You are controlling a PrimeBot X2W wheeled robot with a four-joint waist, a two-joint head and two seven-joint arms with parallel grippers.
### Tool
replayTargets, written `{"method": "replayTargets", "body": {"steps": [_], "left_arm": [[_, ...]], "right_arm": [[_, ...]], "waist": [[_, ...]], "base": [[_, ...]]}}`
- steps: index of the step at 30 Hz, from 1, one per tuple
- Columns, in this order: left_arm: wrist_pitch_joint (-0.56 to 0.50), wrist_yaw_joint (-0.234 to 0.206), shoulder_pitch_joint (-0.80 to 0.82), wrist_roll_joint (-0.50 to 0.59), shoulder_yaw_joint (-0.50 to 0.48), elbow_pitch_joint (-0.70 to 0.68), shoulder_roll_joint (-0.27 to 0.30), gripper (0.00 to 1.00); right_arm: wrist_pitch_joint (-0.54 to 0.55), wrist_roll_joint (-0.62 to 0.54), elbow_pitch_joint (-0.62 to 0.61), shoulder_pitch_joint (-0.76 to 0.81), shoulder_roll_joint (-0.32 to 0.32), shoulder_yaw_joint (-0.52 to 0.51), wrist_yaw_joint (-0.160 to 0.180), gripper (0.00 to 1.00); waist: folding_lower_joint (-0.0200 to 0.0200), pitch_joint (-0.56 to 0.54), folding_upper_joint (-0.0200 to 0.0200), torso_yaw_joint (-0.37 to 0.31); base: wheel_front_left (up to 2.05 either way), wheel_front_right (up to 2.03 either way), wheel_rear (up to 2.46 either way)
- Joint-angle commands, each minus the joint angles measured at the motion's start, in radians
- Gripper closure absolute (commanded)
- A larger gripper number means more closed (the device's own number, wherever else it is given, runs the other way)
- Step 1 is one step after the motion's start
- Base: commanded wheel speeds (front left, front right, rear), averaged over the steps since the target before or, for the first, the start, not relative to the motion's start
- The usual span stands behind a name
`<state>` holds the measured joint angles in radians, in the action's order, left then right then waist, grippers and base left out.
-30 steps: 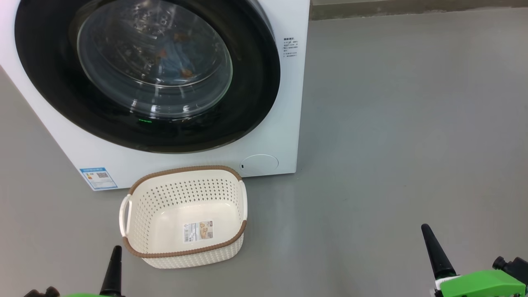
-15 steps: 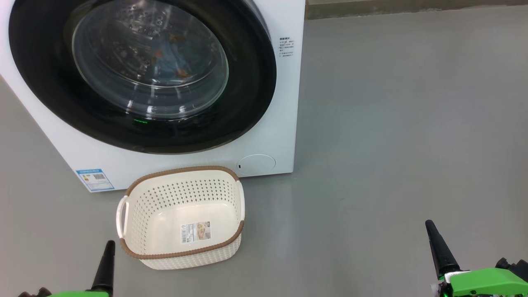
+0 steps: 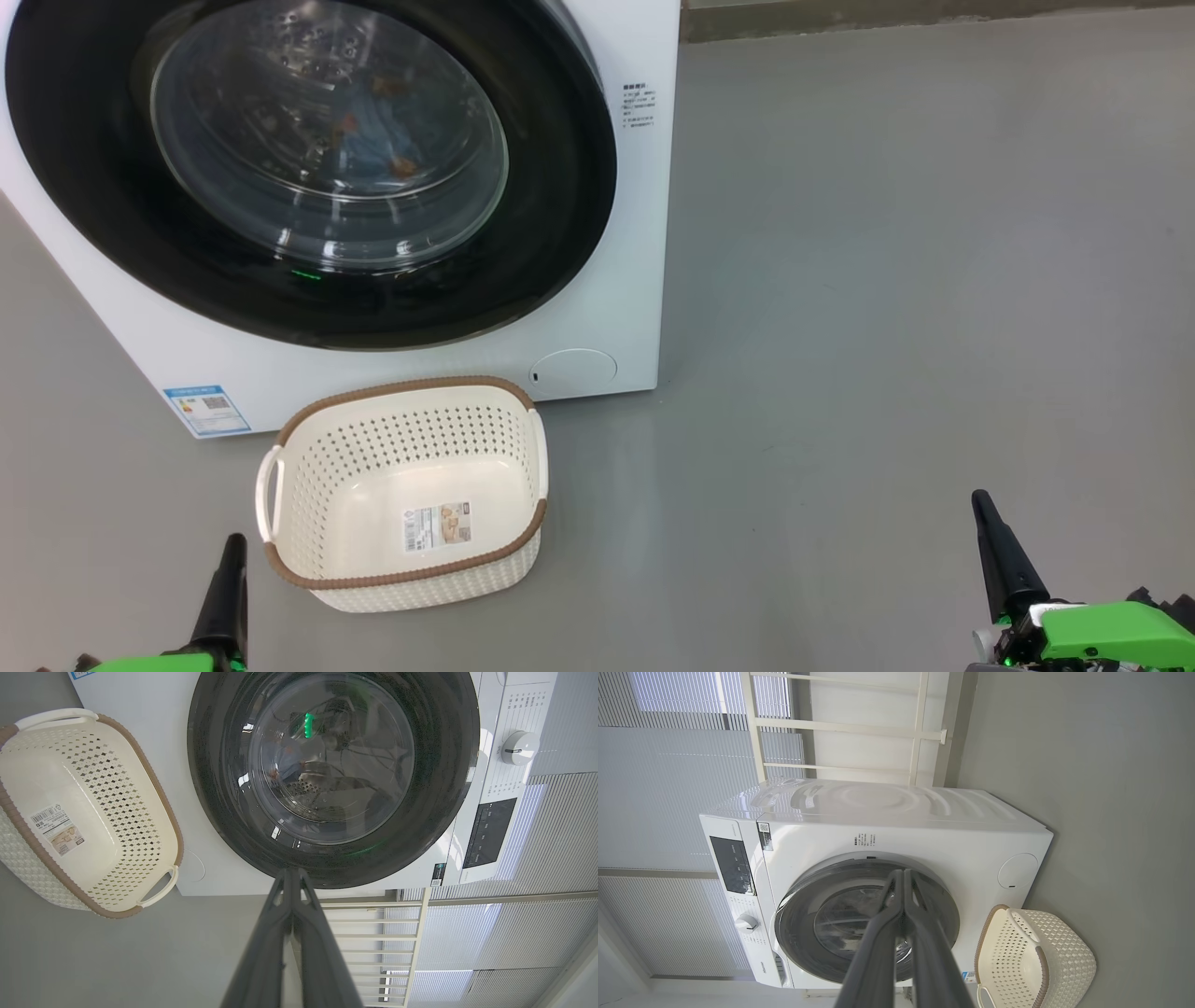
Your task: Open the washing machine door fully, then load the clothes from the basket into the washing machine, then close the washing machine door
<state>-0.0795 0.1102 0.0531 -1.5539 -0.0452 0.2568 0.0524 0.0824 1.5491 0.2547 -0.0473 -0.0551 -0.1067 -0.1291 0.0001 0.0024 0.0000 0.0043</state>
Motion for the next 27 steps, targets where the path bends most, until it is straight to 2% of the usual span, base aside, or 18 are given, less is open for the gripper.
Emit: {"method": "replayTargets", "body": {"steps": [1, 5, 27], "left_arm": [[-0.012, 0.015, 0.048, -0.031, -0.042, -0.015, 0.012, 1.0], [-0.021, 0.021, 0.054, -0.068, -0.052, -0.012, 0.01, 1.0], [-0.024, 0.021, 0.054, -0.065, -0.057, -0.012, 0.007, 1.0]], "right_arm": [[0.008, 0.037, -0.018, -0.052, -0.012, 0.018, -0.002, 1.0], [0.013, 0.078, -0.011, -0.058, -0.012, 0.015, -0.002, 1.0], [0.017, 0.074, -0.011, -0.059, -0.008, 0.01, -0.002, 1.0]], "waist": [[0.0, 0.0, 0.0, -0.001], [0.0, 0.001, 0.0, -0.004], [0.0, 0.001, 0.0, -0.004]], "base": [[0.0, 0.0, 0.0], [0.0, 0.0, 0.0], [0.0, 0.0, 0.0]]}}
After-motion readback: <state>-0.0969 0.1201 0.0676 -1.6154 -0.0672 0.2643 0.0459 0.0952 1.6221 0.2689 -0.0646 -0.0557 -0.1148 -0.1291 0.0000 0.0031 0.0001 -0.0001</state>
